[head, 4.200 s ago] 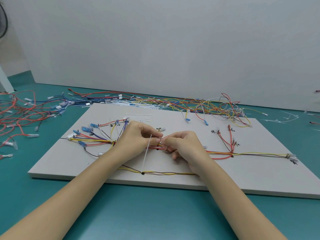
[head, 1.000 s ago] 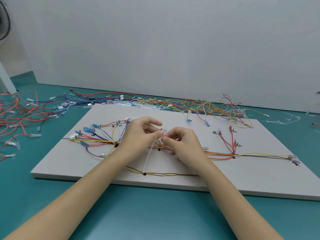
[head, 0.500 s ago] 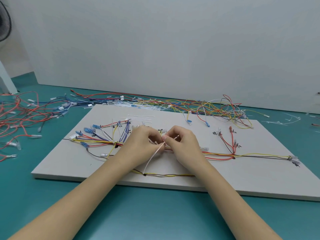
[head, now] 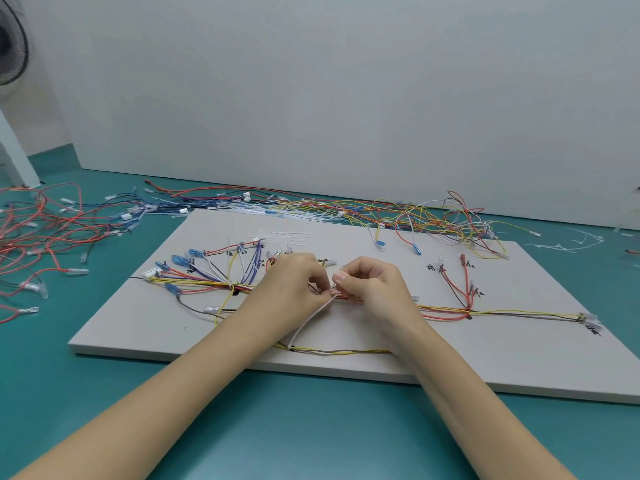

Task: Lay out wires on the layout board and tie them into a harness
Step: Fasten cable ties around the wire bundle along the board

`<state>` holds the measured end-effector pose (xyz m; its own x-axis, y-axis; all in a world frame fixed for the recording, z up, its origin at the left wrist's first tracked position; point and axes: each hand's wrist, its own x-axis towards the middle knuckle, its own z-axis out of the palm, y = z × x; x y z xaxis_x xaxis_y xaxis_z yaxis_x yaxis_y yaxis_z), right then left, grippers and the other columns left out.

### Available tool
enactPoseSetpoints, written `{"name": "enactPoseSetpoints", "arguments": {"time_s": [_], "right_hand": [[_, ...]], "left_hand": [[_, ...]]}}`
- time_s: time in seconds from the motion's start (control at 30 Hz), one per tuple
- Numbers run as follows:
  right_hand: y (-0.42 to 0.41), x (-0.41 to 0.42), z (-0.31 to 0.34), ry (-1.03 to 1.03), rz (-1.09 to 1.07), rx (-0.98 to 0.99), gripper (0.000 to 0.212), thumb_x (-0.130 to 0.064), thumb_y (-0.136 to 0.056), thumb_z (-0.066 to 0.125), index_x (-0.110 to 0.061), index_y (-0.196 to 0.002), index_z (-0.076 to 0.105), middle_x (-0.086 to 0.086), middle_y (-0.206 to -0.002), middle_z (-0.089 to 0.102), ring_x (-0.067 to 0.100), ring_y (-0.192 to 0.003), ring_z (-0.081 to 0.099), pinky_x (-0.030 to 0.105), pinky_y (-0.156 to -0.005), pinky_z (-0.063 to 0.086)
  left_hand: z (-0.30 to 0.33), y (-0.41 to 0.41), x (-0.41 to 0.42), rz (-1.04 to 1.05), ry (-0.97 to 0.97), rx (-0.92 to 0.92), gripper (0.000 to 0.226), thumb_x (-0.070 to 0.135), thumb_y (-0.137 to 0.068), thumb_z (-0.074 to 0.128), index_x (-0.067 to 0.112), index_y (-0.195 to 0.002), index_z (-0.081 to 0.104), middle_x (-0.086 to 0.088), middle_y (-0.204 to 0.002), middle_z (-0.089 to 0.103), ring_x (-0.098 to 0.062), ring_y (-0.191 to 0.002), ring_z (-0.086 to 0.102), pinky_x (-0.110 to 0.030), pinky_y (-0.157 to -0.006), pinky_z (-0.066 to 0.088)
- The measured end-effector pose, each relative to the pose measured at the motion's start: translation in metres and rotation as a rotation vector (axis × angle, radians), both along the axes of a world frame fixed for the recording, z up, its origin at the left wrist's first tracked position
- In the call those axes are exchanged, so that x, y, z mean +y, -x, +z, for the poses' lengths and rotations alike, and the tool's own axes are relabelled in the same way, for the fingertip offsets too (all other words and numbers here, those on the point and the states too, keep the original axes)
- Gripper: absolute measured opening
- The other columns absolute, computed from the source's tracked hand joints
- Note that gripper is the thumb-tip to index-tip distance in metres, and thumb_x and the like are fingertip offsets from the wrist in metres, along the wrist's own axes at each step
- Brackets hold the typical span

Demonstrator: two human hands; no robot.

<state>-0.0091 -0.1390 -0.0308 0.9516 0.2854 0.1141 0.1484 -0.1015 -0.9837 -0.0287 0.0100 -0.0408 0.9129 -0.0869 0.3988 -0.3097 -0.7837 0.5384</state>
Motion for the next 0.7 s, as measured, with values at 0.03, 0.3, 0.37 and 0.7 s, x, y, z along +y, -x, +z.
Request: {"name": "enactPoseSetpoints", "arguments": {"time_s": [0.03, 0.3, 0.37, 0.7], "right_hand": [[0.000, 0.000, 0.001, -0.004, 0.017, 0.036, 0.019, 0.003, -0.089, 0.060, -0.004, -0.072, 0.061, 0.004, -0.064, 0.059, 0.007, -0.056, 0.050, 0.012, -0.053, 0.039], [-0.021, -0.032, 0.016, 0.272, -0.061, -0.145, 0.010, -0.023, -0.089, 0.067, -0.016, -0.082, 0.071, -0.007, -0.072, 0.066, -0.002, -0.059, 0.055, 0.011, -0.056, 0.041], [-0.030, -0.044, 0.013, 0.520, -0.175, -0.272, 0.011, -0.019, -0.090, 0.064, -0.021, -0.080, 0.069, -0.012, -0.074, 0.064, -0.003, -0.064, 0.054, 0.012, -0.058, 0.039], [-0.041, -0.071, 0.010, 0.844, -0.127, -0.157, 0.019, -0.023, -0.090, 0.066, -0.025, -0.071, 0.068, -0.010, -0.067, 0.064, 0.003, -0.064, 0.056, 0.019, -0.053, 0.035]], "left_hand": [[0.000, 0.000, 0.000, 0.006, -0.001, 0.006, 0.007, 0.011, -0.079, 0.072, 0.011, -0.075, 0.077, -0.005, -0.079, 0.067, -0.021, -0.077, 0.061, -0.038, -0.076, 0.051], [0.035, -0.029, 0.026, -0.017, 0.090, 0.276, 0.006, 0.018, -0.079, 0.074, 0.023, -0.079, 0.078, 0.007, -0.078, 0.074, 0.000, -0.067, 0.062, -0.016, -0.064, 0.048], [0.043, -0.050, 0.033, 0.064, 0.040, 0.174, 0.011, 0.012, -0.086, 0.068, 0.016, -0.089, 0.078, 0.002, -0.091, 0.075, -0.009, -0.084, 0.066, -0.020, -0.074, 0.048], [0.026, -0.099, 0.038, 0.157, -0.261, 0.259, 0.014, 0.002, -0.084, 0.066, 0.004, -0.092, 0.076, -0.012, -0.097, 0.073, -0.027, -0.093, 0.066, -0.031, -0.078, 0.051]]}}
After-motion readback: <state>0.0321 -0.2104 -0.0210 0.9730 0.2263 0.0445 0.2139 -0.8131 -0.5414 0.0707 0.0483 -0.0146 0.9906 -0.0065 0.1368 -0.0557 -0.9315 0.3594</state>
